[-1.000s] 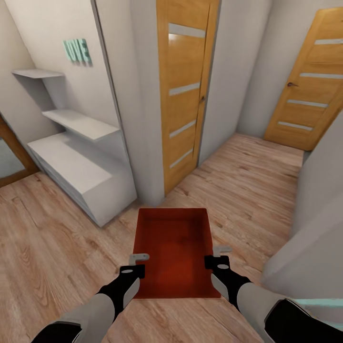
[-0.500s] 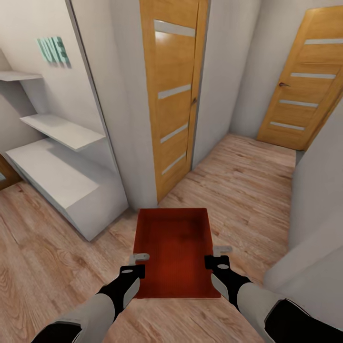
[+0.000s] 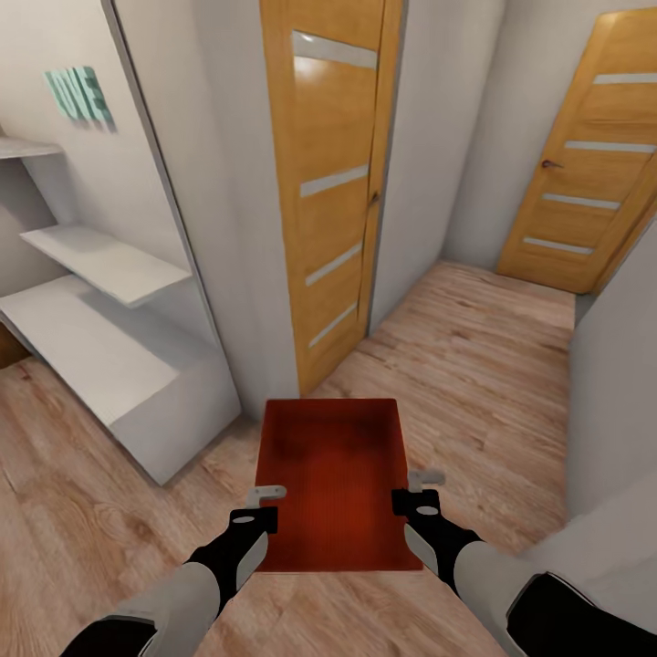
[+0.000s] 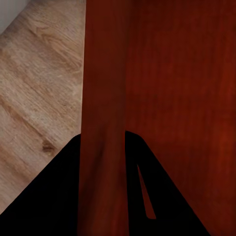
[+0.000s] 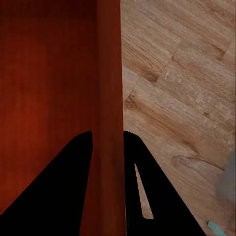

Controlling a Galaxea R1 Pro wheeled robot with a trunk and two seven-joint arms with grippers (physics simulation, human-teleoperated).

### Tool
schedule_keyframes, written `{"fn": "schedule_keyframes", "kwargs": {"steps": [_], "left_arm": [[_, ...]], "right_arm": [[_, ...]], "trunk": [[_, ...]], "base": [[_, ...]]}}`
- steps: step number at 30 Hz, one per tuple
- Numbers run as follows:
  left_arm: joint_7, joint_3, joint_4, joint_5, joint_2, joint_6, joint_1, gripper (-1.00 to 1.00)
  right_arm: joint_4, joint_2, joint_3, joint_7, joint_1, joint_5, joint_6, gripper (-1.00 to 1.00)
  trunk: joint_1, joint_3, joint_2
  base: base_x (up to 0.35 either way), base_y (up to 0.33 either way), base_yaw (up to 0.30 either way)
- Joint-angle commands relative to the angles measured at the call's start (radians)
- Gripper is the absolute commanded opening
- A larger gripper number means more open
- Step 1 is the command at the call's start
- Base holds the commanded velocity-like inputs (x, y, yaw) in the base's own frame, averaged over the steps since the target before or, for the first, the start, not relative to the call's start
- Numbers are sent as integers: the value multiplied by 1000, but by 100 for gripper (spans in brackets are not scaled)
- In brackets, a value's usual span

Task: Move the two storage containers from the living room to the garage. In the garage, place one container on the floor and stack the other container on top of it (either order is fine).

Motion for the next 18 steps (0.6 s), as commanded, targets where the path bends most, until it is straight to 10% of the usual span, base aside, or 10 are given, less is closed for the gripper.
{"fn": "schedule_keyframes", "kwargs": {"steps": [1,18], "left_arm": [[16,-7,-6,-21,7,7,0,-100],[16,-7,-6,-21,7,7,0,-100]], "right_arm": [[26,0,-11,-5,-1,-23,-7,-100],[26,0,-11,-5,-1,-23,-6,-100]], "trunk": [[1,-1,-1],[1,-1,-1]], "base": [[325,0,0],[325,0,-198]]}}
